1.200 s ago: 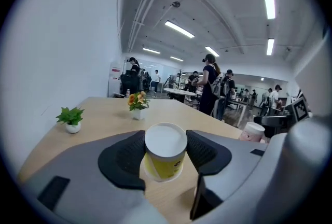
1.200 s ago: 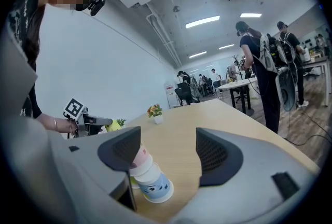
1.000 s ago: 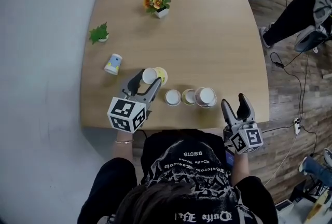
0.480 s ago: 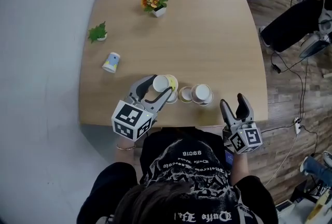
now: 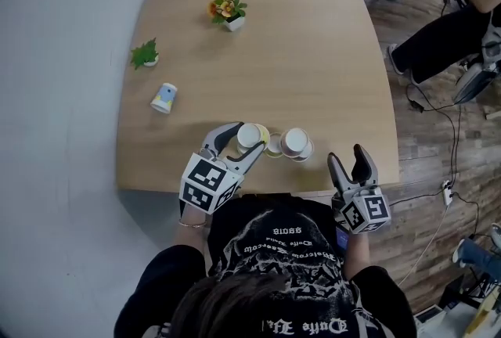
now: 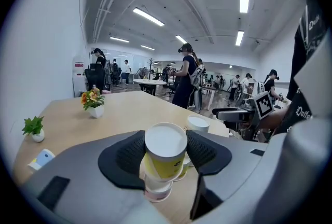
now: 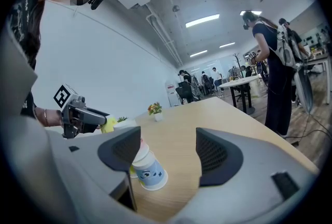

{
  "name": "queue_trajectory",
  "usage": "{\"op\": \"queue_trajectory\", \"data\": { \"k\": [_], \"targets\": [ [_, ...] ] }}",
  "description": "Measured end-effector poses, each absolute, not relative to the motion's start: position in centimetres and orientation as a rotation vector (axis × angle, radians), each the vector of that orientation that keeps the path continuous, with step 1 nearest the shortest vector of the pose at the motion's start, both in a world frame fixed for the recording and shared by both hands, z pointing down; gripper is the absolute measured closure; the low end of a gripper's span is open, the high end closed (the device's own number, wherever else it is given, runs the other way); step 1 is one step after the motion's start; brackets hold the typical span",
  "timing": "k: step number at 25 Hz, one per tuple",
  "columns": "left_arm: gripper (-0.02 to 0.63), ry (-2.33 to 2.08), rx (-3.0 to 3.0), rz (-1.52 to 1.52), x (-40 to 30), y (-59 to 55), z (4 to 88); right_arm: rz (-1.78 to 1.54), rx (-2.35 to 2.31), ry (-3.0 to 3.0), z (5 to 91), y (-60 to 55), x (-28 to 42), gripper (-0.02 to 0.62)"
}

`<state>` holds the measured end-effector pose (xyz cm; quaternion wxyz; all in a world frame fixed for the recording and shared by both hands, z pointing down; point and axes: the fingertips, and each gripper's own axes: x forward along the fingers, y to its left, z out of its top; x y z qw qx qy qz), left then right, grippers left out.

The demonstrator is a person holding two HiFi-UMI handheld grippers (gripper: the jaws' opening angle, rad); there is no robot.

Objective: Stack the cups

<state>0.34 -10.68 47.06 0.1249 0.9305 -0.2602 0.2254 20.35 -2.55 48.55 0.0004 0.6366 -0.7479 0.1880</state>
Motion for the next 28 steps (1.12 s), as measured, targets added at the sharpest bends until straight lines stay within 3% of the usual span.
{"op": "queue_trajectory", "data": {
  "k": [22, 26, 28],
  "targets": [
    [0.348, -0.715, 2.708, 0.748, 2.0, -9.7, 49.1, 0.618, 2.033, -2.326, 49.4, -2.3, 22.5, 0.265],
    [0.267, -0.722, 2.675, 0.736, 1.9, -9.5, 49.5, 0.632, 2.026, -2.326, 49.7, -2.4, 22.6, 0.265],
    [0.261, -0.742, 2.667, 0.72, 2.0, -9.5, 49.5, 0.639, 2.024, -2.325, 49.8, -2.3, 22.8, 0.265]
  ]
}}
